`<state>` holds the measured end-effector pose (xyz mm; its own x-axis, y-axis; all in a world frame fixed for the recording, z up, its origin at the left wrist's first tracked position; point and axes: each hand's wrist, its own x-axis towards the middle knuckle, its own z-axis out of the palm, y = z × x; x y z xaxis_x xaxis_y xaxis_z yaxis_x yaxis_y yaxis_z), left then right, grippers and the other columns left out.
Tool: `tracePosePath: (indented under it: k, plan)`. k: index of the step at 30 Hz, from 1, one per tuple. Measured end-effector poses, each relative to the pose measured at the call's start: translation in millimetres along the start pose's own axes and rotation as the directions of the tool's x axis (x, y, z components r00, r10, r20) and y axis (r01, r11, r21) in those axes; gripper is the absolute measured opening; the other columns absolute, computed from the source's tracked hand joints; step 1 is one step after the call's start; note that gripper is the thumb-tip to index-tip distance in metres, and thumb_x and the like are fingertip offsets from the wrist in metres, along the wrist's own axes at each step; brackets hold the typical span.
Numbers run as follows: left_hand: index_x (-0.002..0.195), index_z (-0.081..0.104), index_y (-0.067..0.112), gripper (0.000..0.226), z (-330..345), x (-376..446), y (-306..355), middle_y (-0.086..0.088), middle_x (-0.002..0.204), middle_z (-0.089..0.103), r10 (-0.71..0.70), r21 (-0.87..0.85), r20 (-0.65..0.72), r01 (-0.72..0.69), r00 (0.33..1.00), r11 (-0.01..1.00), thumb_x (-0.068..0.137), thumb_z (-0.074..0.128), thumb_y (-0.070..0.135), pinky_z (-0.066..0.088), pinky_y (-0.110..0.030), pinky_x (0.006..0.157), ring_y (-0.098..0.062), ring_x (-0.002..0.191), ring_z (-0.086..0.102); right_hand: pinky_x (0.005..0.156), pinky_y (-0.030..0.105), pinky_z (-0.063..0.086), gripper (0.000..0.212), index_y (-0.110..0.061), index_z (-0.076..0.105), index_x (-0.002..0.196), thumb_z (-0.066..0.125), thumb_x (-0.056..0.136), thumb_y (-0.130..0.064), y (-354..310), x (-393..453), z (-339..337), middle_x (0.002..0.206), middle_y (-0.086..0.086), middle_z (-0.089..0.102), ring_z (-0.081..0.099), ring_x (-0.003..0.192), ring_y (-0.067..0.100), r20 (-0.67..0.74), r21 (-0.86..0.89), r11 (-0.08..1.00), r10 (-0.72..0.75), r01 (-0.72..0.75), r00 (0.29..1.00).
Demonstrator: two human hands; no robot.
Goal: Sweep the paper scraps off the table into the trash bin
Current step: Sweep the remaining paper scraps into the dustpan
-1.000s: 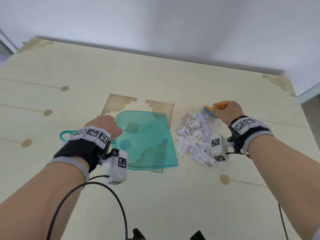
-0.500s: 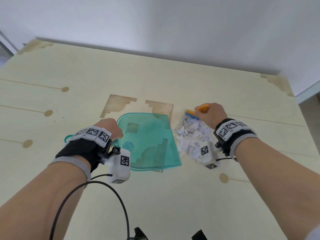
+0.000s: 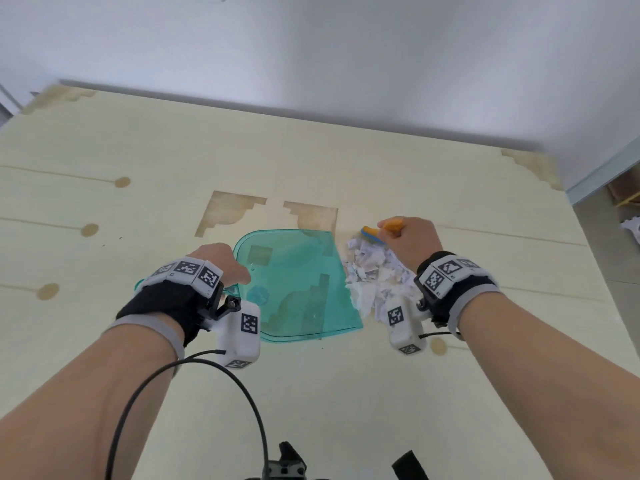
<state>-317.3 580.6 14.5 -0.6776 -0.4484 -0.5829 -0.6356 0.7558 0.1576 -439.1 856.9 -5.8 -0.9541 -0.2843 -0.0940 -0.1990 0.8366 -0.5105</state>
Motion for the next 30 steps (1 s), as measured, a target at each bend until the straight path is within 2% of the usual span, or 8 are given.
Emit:
tracePosePath:
  k: [4,7,10,13,16,21,26,30]
  plan:
    - [0.056,0.044,0.009,0.030,0.3,-4.6,2.1,-0.002,0.057,0.044,0.011,0.026,0.050,-0.013,0.999,1.000,0.076,0.066,0.012,0.030,-0.021,0.050,-0.017,0.051,0.040,0.089,0.026,0.046,0.022,-0.014,0.073,0.103,0.058,0.090,-0.023,-8.2,-8.4,0.3,0.102,0.005,0.072,0.060,0.091,0.016,0.037,0.178,0.984,0.019,-0.025,0.999]
    - [0.055,0.038,0.011,0.035,-0.6,-5.1,4.5,-0.001,0.055,0.037,0.017,0.051,0.062,-0.020,0.998,0.999,0.079,0.064,0.010,0.029,-0.021,0.048,-0.015,0.049,0.036,0.087,0.028,0.047,0.024,-0.013,0.073,0.102,0.054,0.091,-0.023,-3.4,-12.0,-11.7,0.102,0.007,0.072,0.061,0.090,0.017,-0.139,0.277,0.960,0.092,-0.050,0.986]
    - [0.055,0.038,0.011,0.037,-0.7,-5.5,5.3,-0.001,0.056,0.037,0.018,0.068,0.065,-0.022,0.998,0.997,0.081,0.064,0.011,0.029,-0.021,0.048,-0.015,0.050,0.035,0.084,0.034,0.044,0.030,-0.003,0.069,0.099,0.049,0.096,-0.025,17.8,-10.3,-26.8,0.101,0.015,0.070,0.061,0.099,0.034,-0.290,0.106,0.987,0.144,-0.118,0.946]
    - [0.057,0.036,0.011,0.038,0.5,-5.8,5.4,-0.001,0.057,0.035,0.021,0.077,0.069,-0.026,0.997,0.997,0.083,0.062,0.012,0.027,-0.020,0.048,-0.015,0.050,0.034,0.069,0.032,0.034,0.036,-0.005,0.060,0.087,0.035,0.100,-0.027,40.1,-10.5,-33.5,0.084,0.017,0.060,0.060,0.093,0.038,-0.212,-0.107,0.958,0.239,-0.266,0.948]
    - [0.058,0.036,0.011,0.037,1.8,-6.8,5.3,-0.001,0.058,0.035,0.025,0.086,0.083,-0.032,0.996,0.996,0.083,0.062,0.013,0.027,-0.020,0.049,-0.014,0.050,0.034,0.068,0.031,0.035,0.036,-0.006,0.055,0.084,0.032,0.100,-0.028,42.8,-16.1,-27.0,0.076,0.014,0.057,0.060,0.087,0.037,-0.121,-0.190,0.946,0.241,-0.261,0.963]
    - [0.056,0.032,0.011,0.040,1.1,-10.6,8.1,-0.001,0.056,0.032,0.036,0.095,0.080,-0.044,0.996,0.995,0.084,0.060,0.012,0.025,-0.020,0.048,-0.014,0.049,0.030,0.062,0.032,0.035,0.045,-0.008,0.040,0.057,0.034,0.098,-0.026,15.7,-24.1,-11.0,0.054,0.007,0.046,0.051,0.067,0.032,-0.067,-0.104,0.981,0.158,-0.164,0.985]
    - [0.056,0.030,0.012,0.042,3.8,-15.6,6.7,0.000,0.056,0.030,0.040,0.123,0.074,-0.049,0.996,0.991,0.085,0.060,0.013,0.024,-0.019,0.048,-0.013,0.049,0.029,0.082,0.042,0.050,0.045,0.006,0.061,0.085,0.039,0.099,-0.031,7.8,-27.2,-7.9,0.081,0.021,0.068,0.063,0.081,0.035,-0.180,0.087,0.986,0.155,-0.142,0.971]
    - [0.055,0.029,0.012,0.043,5.5,-17.6,6.8,-0.001,0.056,0.029,0.047,0.139,0.068,-0.056,0.997,0.989,0.087,0.058,0.013,0.023,-0.021,0.048,-0.013,0.048,0.027,0.064,0.034,0.037,0.043,-0.010,0.038,0.061,0.035,0.100,-0.027,8.6,-33.5,-7.9,0.056,0.005,0.046,0.051,0.068,0.031,-0.180,-0.067,0.988,0.123,-0.137,0.976]
